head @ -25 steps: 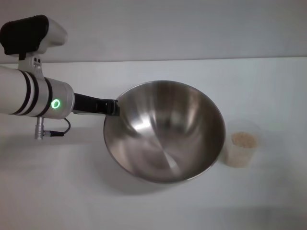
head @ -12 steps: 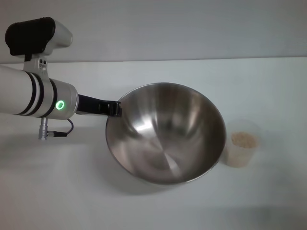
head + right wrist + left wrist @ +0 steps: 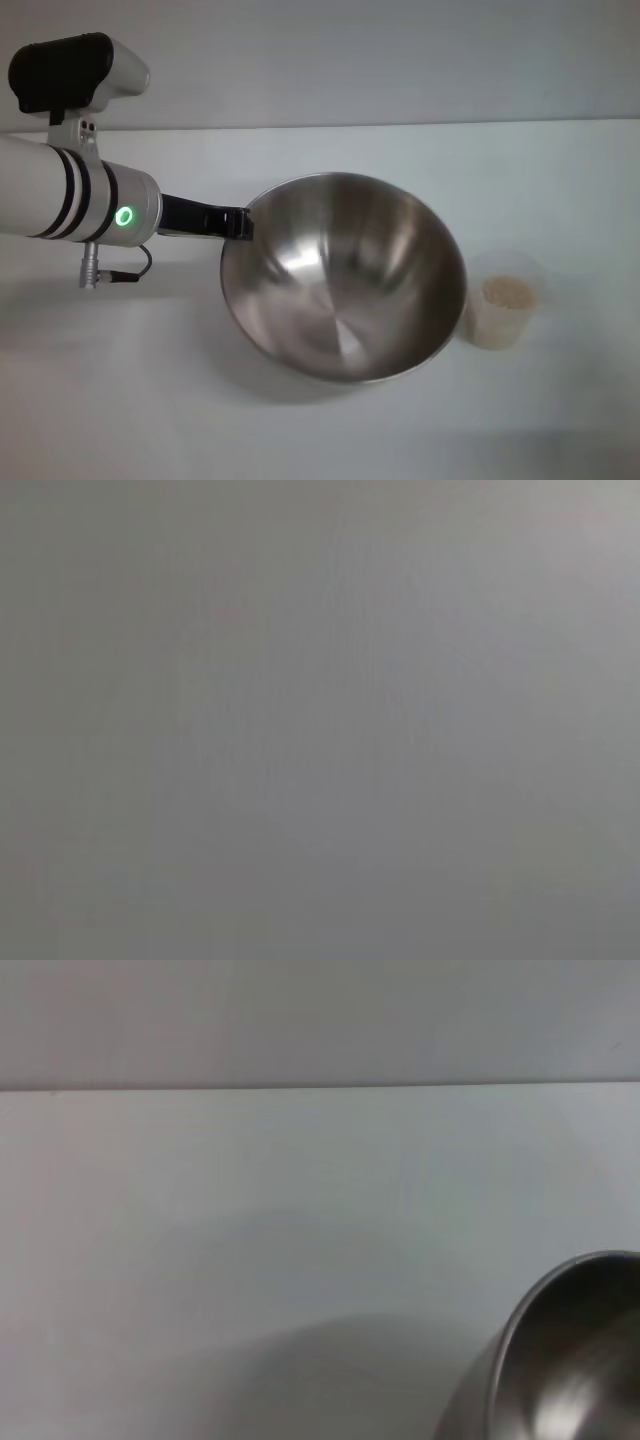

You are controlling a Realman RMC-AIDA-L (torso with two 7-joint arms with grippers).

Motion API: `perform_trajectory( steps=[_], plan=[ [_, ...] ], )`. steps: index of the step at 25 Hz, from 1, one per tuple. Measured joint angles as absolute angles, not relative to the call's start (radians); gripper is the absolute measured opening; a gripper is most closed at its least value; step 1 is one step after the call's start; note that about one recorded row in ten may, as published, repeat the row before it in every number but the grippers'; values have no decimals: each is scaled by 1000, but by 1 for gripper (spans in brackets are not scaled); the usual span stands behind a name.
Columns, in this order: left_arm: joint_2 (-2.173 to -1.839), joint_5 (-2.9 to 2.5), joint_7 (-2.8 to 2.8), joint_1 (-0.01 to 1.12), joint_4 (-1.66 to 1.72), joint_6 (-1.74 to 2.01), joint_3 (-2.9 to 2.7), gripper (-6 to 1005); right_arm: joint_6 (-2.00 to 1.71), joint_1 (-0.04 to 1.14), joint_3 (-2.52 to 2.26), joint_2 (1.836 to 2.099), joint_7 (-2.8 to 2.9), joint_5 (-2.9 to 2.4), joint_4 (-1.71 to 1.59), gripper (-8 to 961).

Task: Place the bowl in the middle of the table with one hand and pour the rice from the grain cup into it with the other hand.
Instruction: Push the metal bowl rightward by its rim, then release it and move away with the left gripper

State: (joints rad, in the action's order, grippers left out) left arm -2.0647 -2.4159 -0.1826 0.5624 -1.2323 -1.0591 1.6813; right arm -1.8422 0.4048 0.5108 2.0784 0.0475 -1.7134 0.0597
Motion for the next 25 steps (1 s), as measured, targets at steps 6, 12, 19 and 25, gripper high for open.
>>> perform_trajectory(
  steps=[6, 12, 19, 25],
  plan=[
    [-2065, -2416, -184, 563, -1233, -1058, 1681, 72, -1842, 405, 511, 2078, 48, -1713, 60, 652],
    [-2065, -2416, -185, 563, -1235, -1056, 1681, 92, -1843, 404, 511, 2078, 48, -1713, 60, 651],
    [-2065, -2416, -198, 563, -1239, -1054, 1689, 125, -1858, 400, 510, 2079, 48, -1713, 60, 651],
    [-2063, -2416, -212, 553, -1253, -1038, 1691, 192, -1870, 397, 506, 2080, 48, -1717, 60, 651]
  ],
)
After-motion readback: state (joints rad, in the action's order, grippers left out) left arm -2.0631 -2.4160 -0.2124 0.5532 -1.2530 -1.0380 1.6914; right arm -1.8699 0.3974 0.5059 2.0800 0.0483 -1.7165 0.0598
